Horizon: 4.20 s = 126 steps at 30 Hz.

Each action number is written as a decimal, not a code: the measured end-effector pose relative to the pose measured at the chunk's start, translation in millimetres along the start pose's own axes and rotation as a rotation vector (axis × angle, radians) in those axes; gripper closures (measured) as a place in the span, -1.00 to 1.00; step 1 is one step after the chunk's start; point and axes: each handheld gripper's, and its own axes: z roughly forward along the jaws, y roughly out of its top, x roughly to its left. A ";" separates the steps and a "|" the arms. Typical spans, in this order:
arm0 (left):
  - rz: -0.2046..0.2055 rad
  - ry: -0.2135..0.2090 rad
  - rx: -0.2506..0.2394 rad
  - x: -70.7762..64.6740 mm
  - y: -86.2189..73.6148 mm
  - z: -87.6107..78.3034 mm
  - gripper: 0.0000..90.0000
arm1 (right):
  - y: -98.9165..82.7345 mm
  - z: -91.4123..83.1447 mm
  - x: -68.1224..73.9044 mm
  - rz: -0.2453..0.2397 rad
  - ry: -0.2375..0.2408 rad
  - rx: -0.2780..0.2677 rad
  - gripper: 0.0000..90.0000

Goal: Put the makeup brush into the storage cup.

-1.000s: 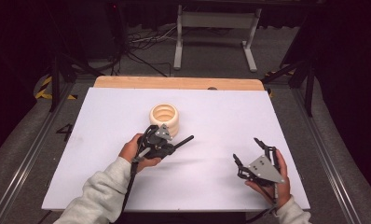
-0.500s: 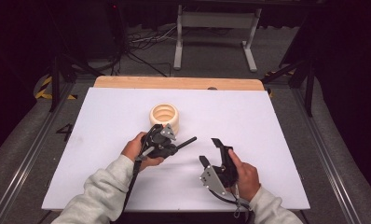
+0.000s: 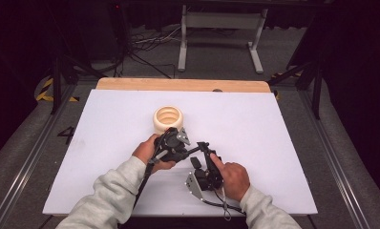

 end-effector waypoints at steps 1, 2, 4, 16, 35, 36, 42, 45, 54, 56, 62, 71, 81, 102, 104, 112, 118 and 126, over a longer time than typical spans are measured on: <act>0.003 0.002 0.009 -1.6 2.2 0.7 0.72 | 1.1 0.9 2.8 -0.011 -0.002 0.008 -0.34; 0.014 0.004 0.014 -2.4 4.3 1.3 0.72 | 2.1 1.8 4.2 -0.032 0.000 0.012 -0.30; 0.029 0.003 0.028 -4.1 8.1 2.4 0.72 | 3.6 3.3 6.8 -0.063 -0.006 0.018 -0.15; 0.067 0.022 0.071 -8.2 12.3 5.3 0.72 | 5.8 4.4 17.0 -0.177 0.031 0.047 0.64; 0.037 0.032 -0.121 -3.6 -9.6 -11.1 0.50 | 2.5 5.1 14.8 -0.147 0.075 0.091 0.78; 0.027 0.033 -0.137 -2.7 -14.3 -15.4 0.45 | 1.7 5.0 14.4 -0.127 0.074 0.092 0.78; 0.007 0.095 -0.252 -0.5 -39.1 -34.0 0.08 | -6.0 6.6 5.1 -0.024 0.113 0.089 0.78; -0.011 0.143 -0.286 1.8 -51.0 -40.1 -0.13 | -10.8 6.5 0.6 0.042 0.128 0.088 0.78; -0.094 0.246 -0.415 6.4 -87.6 -53.7 -0.72 | -24.0 4.1 -19.9 0.272 0.175 0.047 0.78; -0.092 0.265 -0.433 4.7 -95.1 -54.9 -0.79 | -28.9 3.9 -25.9 0.351 0.184 0.033 0.78; -0.092 0.288 -0.458 -1.5 -120.6 -54.9 -0.91 | -45.5 4.8 -41.7 0.570 0.249 -0.006 0.78; -0.153 0.313 -0.534 -5.7 -161.2 -56.7 -0.92 | -60.1 6.7 -56.1 0.778 0.312 -0.065 0.78; -0.275 0.352 -0.671 -5.3 -201.4 -61.6 -0.90 | -70.1 10.2 -66.5 0.938 0.356 -0.131 0.78; -0.295 0.369 -0.688 -10.1 -219.5 -69.1 -0.91 | -62.5 29.1 -86.3 1.086 0.377 -0.268 0.78; -0.295 0.362 -0.688 -10.1 -219.0 -67.9 -0.90 | -59.8 31.2 -87.9 1.091 0.374 -0.279 0.78; -0.292 0.360 -0.678 -10.2 -218.7 -66.5 -0.89 | -52.6 39.6 -93.6 1.112 0.377 -0.316 0.78; -0.295 0.359 -0.683 -9.6 -219.1 -66.5 -0.89 | -47.6 49.1 -101.2 1.125 0.371 -0.339 0.78; -0.292 0.360 -0.685 -9.4 -219.4 -66.7 -0.89 | -38.4 67.1 -110.8 1.163 0.375 -0.375 0.78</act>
